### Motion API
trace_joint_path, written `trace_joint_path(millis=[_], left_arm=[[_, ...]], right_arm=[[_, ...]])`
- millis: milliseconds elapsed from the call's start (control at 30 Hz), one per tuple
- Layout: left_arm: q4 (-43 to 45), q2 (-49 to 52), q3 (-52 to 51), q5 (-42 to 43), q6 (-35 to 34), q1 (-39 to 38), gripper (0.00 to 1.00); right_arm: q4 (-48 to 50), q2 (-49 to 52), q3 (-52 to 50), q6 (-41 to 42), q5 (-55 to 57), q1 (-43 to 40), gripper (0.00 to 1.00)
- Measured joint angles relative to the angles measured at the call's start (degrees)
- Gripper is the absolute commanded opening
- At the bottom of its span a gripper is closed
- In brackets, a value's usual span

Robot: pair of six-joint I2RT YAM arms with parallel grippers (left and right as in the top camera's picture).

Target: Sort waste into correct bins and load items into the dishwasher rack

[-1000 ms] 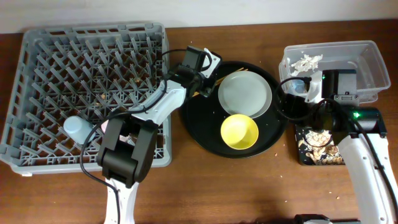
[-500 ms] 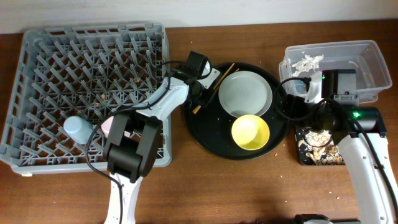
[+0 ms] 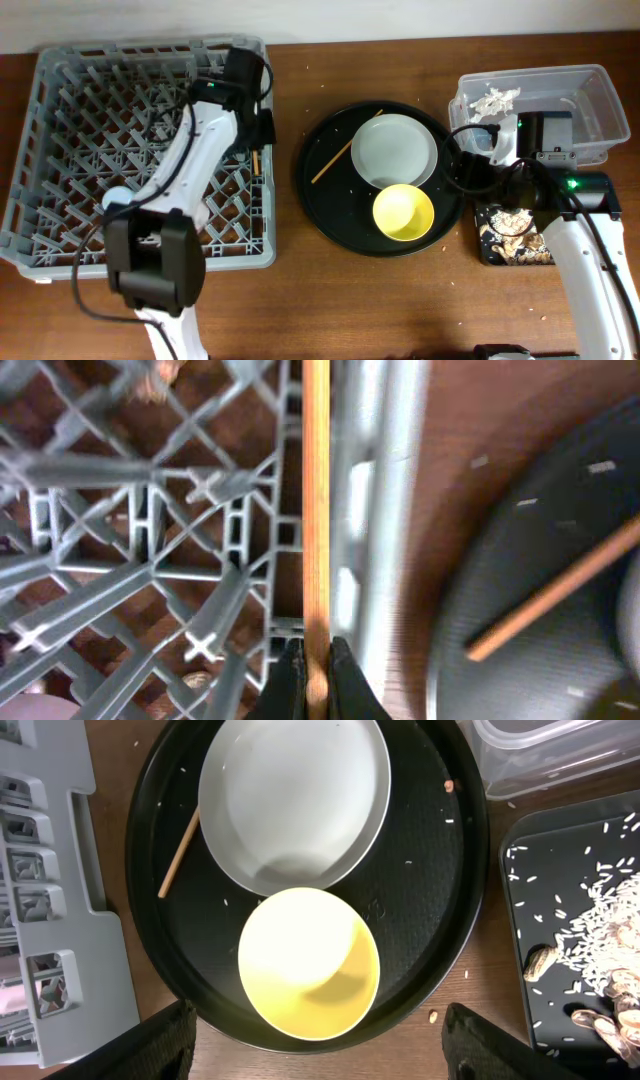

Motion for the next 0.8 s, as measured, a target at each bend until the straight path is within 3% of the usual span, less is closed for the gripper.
trace_joint_path(millis=[67,133,233,333,433,500,600,667,800], left_arm=[[0.1,2.3,-0.7,-2.9,0.0,0.0,0.19],[0.0,2.3,-0.7,-3.5,0.0,0.0,0.24],[-3.4,2.3,1.0,-2.1,1.7,0.0,0.24],[-3.0,-1.0,6.4,7.0,4.3,-1.4,0.25],[1.3,-1.4,7.4,5.1,11.2,-9.1,0.28],[4.1,6.0,7.5,3.1,16.7,-13.9,0.29],[5.9,17.2,7.5,2.7,19.5,-14.5,0.29],[6.3,18.1,7.6,4.3,22.8,-14.5,0.28],[6.5,18.3,7.6,5.0,25.9,-14.4,0.07]], right_arm=[[0.0,0.0,0.0,0.0,0.0,0.0,0.79],[0.0,0.0,0.0,0.0,0.0,0.0,0.80],[0.0,0.0,0.0,0.0,0.0,0.0,0.80],[0.0,0.0,0.0,0.0,0.0,0.0,0.80],[0.0,0.0,0.0,0.0,0.0,0.0,0.80],[0.0,0.0,0.0,0.0,0.0,0.0,0.81],[0.0,0.1,0.0,0.0,0.0,0.0,0.80],[0.2,0.2,0.0,0.0,0.0,0.0,0.81],[0.2,1.2,0.0,0.0,0.0,0.0,0.80]])
